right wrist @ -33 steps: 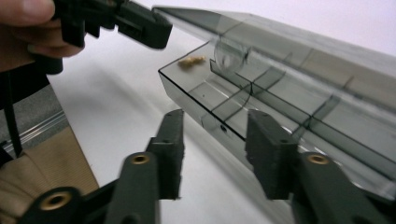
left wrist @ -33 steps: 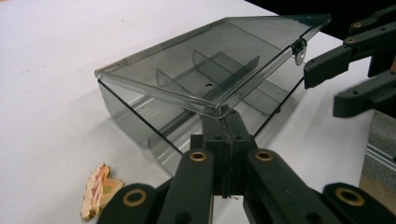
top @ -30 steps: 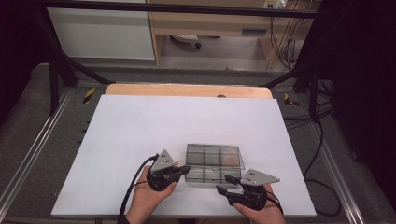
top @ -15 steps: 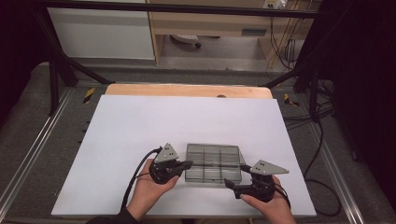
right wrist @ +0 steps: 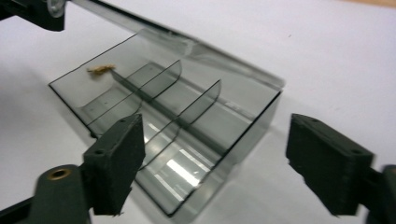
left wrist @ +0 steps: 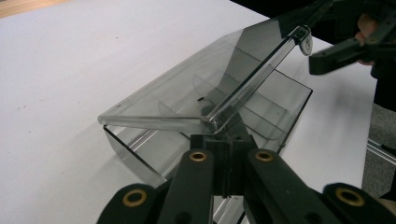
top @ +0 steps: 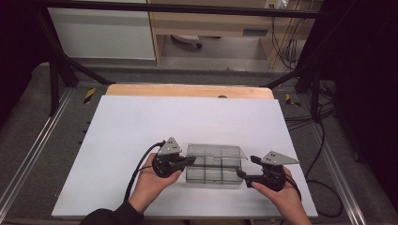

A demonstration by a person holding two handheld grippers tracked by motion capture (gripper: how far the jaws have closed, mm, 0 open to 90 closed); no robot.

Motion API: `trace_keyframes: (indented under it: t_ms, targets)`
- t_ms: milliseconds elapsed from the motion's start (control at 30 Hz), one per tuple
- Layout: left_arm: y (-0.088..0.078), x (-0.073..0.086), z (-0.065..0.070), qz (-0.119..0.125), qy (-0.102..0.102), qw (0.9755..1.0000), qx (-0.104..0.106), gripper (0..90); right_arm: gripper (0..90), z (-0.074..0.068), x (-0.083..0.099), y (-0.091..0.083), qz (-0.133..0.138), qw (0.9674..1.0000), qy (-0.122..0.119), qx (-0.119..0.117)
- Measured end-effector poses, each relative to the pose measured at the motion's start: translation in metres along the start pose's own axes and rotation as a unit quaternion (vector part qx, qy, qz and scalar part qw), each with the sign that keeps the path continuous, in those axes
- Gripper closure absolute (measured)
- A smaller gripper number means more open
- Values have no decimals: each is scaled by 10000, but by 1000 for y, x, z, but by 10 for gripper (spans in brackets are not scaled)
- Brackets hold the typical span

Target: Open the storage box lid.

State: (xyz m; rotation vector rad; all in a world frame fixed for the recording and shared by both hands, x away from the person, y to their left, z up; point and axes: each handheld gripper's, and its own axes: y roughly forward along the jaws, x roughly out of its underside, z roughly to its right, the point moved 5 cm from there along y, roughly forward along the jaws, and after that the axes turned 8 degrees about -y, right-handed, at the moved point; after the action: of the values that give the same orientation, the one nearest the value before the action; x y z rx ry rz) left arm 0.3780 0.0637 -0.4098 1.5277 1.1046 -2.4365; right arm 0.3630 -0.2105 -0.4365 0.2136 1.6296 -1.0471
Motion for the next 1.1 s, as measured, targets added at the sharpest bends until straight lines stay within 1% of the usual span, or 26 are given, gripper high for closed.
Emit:
trace_keyframes:
  t_ms: [200, 367, 567, 700, 833, 967, 1100]
  targets:
    - [-1, -1, 0, 3, -8, 10000, 11, 900, 351, 13, -10, 2, 52, 9996, -269, -4]
    - [-2, -2, 2, 2, 3, 10000, 12, 900, 423, 19, -15, 9, 13, 9989, -470, -48]
    - [-2, -2, 2, -18, -17, 10000, 21, 900, 516, 21, -15, 13, -9, 9980, -617, -116]
    - [-2, 0, 2, -58, -10, 10000, 45, 900, 557, 21, -16, 13, 35, 9975, -691, -152]
    - [-3, 5, 3, -113, 31, 9999, 44, 900, 584, 22, -17, 13, 20, 9970, -749, -168]
    - [-9, 11, -1, -139, 23, 9999, -43, 900, 607, 20, -17, 14, -17, 9964, -825, -208]
    - [-14, 16, -13, -112, -49, 9996, -244, 900, 620, 18, -19, 15, -11, 9958, -887, -229]
